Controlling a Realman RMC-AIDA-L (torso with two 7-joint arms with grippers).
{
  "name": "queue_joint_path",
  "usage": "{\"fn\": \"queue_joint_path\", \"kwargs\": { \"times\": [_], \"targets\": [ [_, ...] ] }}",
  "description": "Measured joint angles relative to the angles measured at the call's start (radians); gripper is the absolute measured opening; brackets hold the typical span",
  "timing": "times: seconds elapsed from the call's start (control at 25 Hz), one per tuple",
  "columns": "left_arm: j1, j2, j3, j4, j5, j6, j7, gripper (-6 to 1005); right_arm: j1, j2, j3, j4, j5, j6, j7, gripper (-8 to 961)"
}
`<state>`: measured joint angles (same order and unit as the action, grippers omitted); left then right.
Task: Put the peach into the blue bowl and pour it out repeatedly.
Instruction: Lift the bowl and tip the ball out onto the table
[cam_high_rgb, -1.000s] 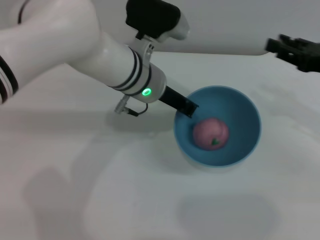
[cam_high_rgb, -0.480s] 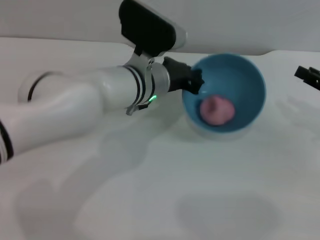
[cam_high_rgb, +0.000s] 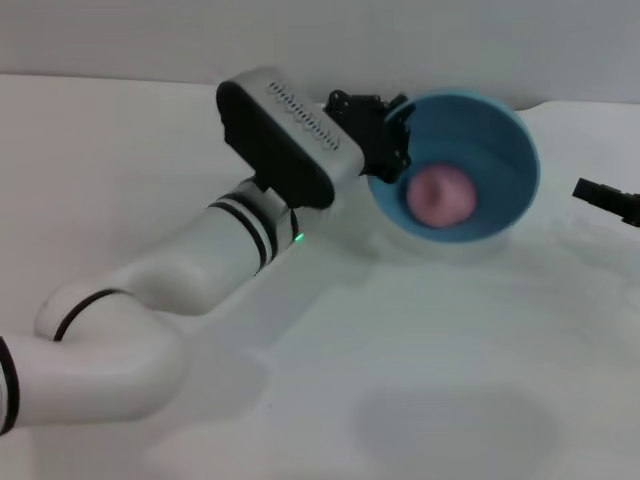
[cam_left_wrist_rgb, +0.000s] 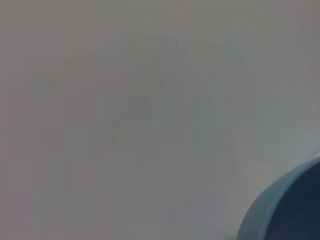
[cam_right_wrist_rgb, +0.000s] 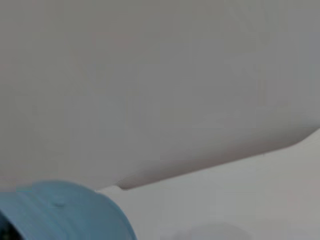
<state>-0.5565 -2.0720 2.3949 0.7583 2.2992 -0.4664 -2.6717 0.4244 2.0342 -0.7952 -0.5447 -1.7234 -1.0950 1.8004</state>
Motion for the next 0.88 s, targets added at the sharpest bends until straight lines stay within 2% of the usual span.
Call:
{"fn": "queue_joint_path", "kwargs": {
  "times": [0.04,0.12,0.24,0.32,0.52,0.72,0.88],
  "targets": [
    [-0.01,-0.004,0.044,-0.055,0.0,-0.108,0.0,-1,0.002,0.001,0.001,0.0,-0.002,0.001,0.001,487],
    [-0.016,-0.005,0.064,-0.08,0.0,-0.153,-0.001,0,0.004,0.004,0.002,0.0,-0.003,0.002,0.002,487],
    [-0.049,-0.006,0.159,-0.172,-0.005,-0.27,-0.001,0,0.006,0.006,0.003,0.0,-0.003,0.003,0.003,487],
    [-0.061,-0.007,0.194,-0.194,-0.006,-0.289,0.036,0,0.007,0.007,0.004,0.0,-0.003,0.003,0.003,486],
    [-0.059,-0.007,0.192,-0.208,-0.01,-0.287,0.264,0,0.011,0.01,0.004,0.0,-0.004,0.003,0.003,483],
    [-0.07,-0.007,0.192,-0.237,-0.028,-0.283,0.42,-1,0.017,0.014,0.009,0.001,-0.004,0.003,0.005,480],
    [-0.063,-0.007,0.214,-0.256,-0.042,-0.365,0.513,-1,0.018,0.015,0.011,0.001,-0.004,0.005,0.008,477]
  ]
}}
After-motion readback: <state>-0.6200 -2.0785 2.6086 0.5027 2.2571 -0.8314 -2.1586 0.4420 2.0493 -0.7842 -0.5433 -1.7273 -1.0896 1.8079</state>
